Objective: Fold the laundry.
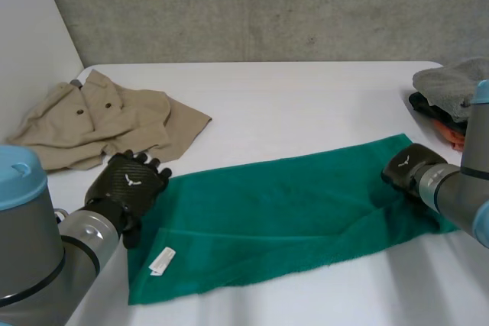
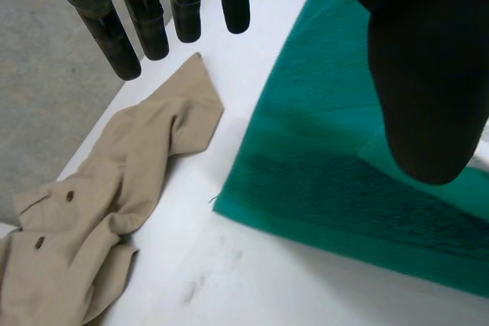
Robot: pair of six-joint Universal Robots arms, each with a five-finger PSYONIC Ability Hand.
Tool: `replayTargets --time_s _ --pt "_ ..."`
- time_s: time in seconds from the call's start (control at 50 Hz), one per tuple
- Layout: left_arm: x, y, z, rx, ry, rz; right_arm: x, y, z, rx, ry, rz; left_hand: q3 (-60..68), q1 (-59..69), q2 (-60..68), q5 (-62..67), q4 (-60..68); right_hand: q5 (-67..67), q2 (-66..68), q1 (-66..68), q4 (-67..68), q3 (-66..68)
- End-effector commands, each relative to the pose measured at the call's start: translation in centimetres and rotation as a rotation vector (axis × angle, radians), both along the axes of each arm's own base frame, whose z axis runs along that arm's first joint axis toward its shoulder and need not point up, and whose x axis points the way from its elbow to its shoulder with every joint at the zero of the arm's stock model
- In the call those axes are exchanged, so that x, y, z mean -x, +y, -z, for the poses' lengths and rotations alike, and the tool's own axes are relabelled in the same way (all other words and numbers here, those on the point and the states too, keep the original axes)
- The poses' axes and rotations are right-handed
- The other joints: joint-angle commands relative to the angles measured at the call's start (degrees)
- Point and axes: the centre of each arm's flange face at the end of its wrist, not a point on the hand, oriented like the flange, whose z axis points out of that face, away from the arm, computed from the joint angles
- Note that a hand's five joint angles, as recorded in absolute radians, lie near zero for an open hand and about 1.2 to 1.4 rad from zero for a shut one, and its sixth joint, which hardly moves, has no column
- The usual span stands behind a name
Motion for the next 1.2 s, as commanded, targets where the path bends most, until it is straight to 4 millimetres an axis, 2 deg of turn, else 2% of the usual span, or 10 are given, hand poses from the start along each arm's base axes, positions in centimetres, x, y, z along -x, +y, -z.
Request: replayTargets --time_s 0.02,0.2,0.46,0.56,0.6,0.66,0.84,0.92,0.98,1.2 --pt "0.9 0.8 -0.7 -0.051 0.052 0.012 -0.2 0.4 -2.8 0.098 -0.083 -0.005 -1.95 -1.27 -1.96 -2.80 -1.66 13.55 12.37 15.60 11.54 11.93" --pt "2.9 0.7 -1.6 -0.114 0.202 0.036 -1.4 2.6 -8.9 0.261 -0.179 -0.135 -1.95 -1.27 -1.96 -2.80 -1.66 13.55 12.37 15.60 11.54 11.93" --pt "7.7 -0.9 -1.7 -0.222 0.387 0.036 -3.1 10.0 -22.2 0.595 -0.507 -0.412 -1.95 -1.27 -1.96 -2.80 -1.66 13.55 12.37 15.60 11.54 11.93" --pt "9.0 -0.3 -0.4 -0.326 0.366 0.026 -2.7 11.5 -24.5 0.633 -0.595 -0.439 -1.95 -1.27 -1.96 -2.80 -1.66 13.55 12.37 15.60 11.54 11.93" --pt "9.1 -0.2 0.1 -0.359 0.346 0.014 -2.4 11.5 -24.8 0.638 -0.607 -0.429 13.31 13.99 13.31 12.46 13.60 13.55 12.37 15.60 11.54 11.93" --pt "8.6 -1.0 0.0 -0.369 0.334 -0.038 -1.8 10.2 -23.6 0.602 -0.603 -0.393 65.41 66.10 65.41 64.56 65.71 13.55 12.37 15.60 11.54 11.93" --pt "5.2 -6.9 -8.5 0.012 0.499 -0.191 -1.6 3.0 -15.4 0.411 -0.470 -0.273 68.05 68.73 68.04 67.20 68.34 13.55 12.37 15.60 11.54 11.93" --pt "4.8 -8.0 -11.4 0.138 0.535 -0.147 -2.3 1.0 -13.7 0.391 -0.436 -0.233 68.05 68.73 68.04 67.20 68.34 13.55 12.37 15.60 11.54 11.93" --pt "4.9 -7.8 -11.6 0.140 0.525 -0.118 -3.5 1.0 -12.7 0.363 -0.432 -0.237 68.05 68.73 68.04 67.20 68.34 13.55 12.37 15.60 11.54 11.93" --pt "4.8 -6.6 -6.5 0.035 0.393 -0.104 -4.8 1.8 -9.3 0.309 -0.410 -0.232 68.05 68.73 68.04 67.20 68.34 13.55 12.37 15.60 11.54 11.93"
